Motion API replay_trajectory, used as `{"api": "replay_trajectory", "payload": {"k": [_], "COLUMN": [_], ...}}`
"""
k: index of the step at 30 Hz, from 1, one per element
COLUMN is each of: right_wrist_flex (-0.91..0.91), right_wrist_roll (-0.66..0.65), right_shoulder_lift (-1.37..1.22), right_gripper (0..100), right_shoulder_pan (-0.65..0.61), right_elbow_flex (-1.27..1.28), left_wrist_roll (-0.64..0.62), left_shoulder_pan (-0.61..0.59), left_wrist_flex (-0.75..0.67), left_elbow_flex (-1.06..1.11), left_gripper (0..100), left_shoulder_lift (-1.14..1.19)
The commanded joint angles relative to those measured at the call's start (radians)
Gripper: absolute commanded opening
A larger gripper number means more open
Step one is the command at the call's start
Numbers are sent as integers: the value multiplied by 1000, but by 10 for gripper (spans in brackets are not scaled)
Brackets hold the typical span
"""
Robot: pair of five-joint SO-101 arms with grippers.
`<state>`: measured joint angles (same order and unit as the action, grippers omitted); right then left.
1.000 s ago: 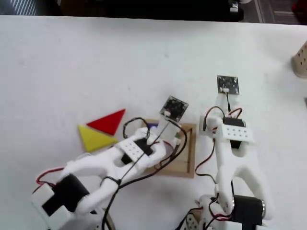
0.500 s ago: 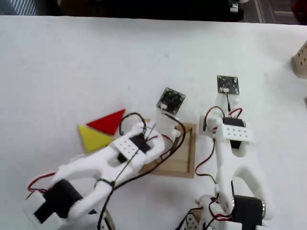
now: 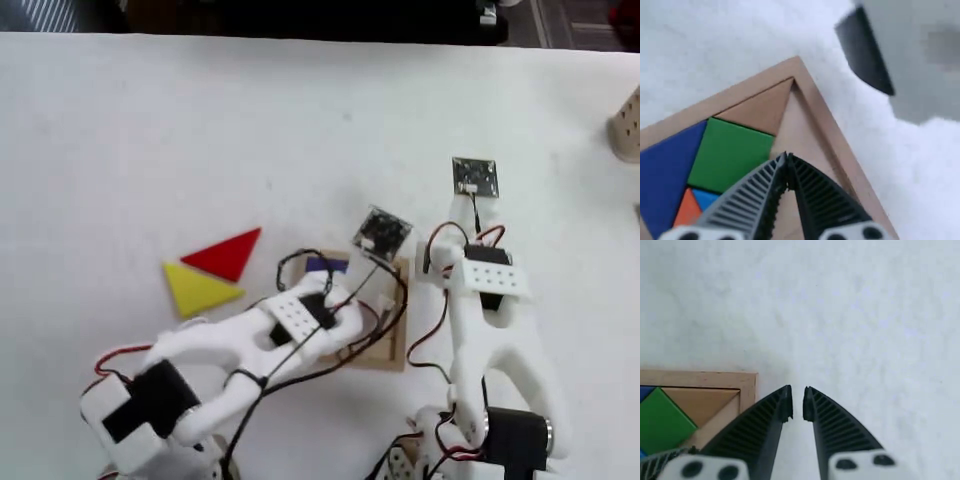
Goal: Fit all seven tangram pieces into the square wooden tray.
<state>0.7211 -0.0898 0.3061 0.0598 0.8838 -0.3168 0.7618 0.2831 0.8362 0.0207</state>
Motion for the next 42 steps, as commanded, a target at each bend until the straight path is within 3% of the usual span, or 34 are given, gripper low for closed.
{"api": "replay_trajectory", "payload": {"k": [1,12,22,36,42], "right_wrist_flex": [-19,-19,-31,-24,-19], "right_wrist_roll": [-17,-17,-17,-17,-17], "right_shoulder_lift": [31,31,31,-39,-39], "right_gripper": [46,46,48,45,45], "right_shoulder_pan": [-12,-13,-10,-5,-5], "right_elbow_flex": [-6,-6,-8,-41,-41], "left_wrist_roll": [-23,-23,-21,-23,-23], "left_shoulder_pan": [-62,-70,25,-194,-48], "left_wrist_flex": [12,6,11,12,5], "left_elbow_flex": [-54,-60,-55,272,333], "left_gripper": [22,23,23,23,23], "left_shoulder_lift": [-4,-12,-19,-558,-588]}}
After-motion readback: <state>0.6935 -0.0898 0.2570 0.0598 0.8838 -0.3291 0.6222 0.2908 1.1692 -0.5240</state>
